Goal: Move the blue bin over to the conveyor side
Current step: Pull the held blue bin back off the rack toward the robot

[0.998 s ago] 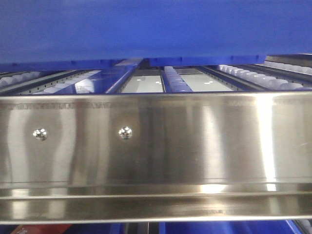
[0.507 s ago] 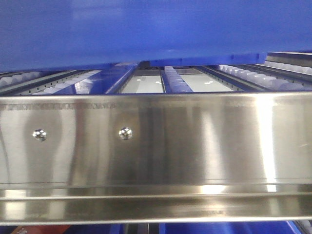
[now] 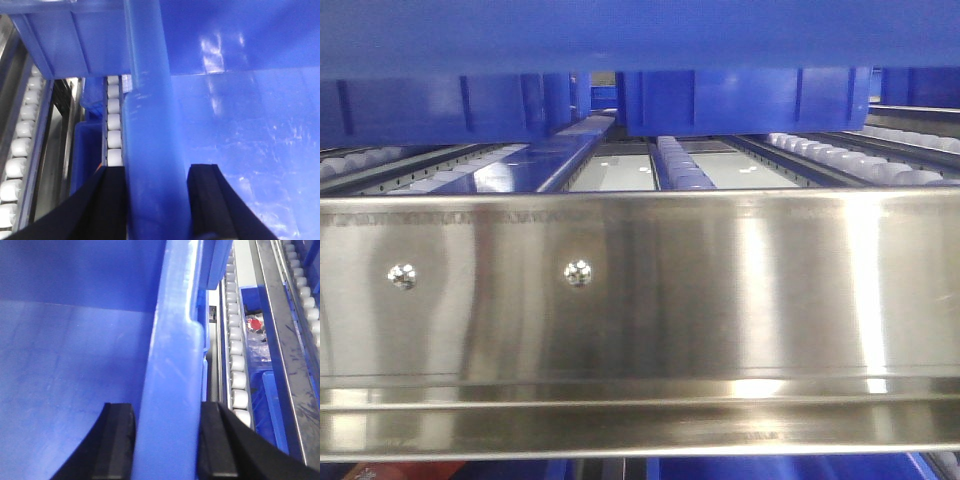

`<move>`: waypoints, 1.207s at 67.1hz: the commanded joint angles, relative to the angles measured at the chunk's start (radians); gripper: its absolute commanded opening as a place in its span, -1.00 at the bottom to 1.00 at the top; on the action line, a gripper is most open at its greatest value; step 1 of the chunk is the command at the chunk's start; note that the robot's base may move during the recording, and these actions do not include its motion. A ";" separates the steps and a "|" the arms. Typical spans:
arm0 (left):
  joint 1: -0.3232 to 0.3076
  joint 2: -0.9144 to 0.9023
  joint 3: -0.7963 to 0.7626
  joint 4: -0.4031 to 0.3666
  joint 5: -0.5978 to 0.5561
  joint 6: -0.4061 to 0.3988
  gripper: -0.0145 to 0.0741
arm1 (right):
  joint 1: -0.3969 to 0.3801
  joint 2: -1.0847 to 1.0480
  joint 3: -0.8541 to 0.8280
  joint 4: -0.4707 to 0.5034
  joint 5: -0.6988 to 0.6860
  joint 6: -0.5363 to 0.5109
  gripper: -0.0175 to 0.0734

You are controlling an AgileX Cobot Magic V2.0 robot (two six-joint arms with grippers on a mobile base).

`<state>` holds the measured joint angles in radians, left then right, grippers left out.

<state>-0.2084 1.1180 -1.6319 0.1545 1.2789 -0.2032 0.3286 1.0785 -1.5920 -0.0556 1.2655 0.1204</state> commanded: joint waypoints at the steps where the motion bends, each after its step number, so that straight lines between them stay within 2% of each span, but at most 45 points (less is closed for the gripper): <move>1: -0.004 -0.014 -0.023 0.077 -0.081 0.001 -0.71 | -0.007 -0.019 -0.014 -0.072 -0.085 -0.025 -0.79; 81: -0.004 -0.014 -0.023 0.085 -0.094 0.001 -0.71 | -0.007 -0.019 -0.014 -0.072 -0.091 -0.025 -0.79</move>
<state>-0.2084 1.1180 -1.6319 0.1588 1.2733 -0.2032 0.3286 1.0785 -1.5902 -0.0556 1.2617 0.1227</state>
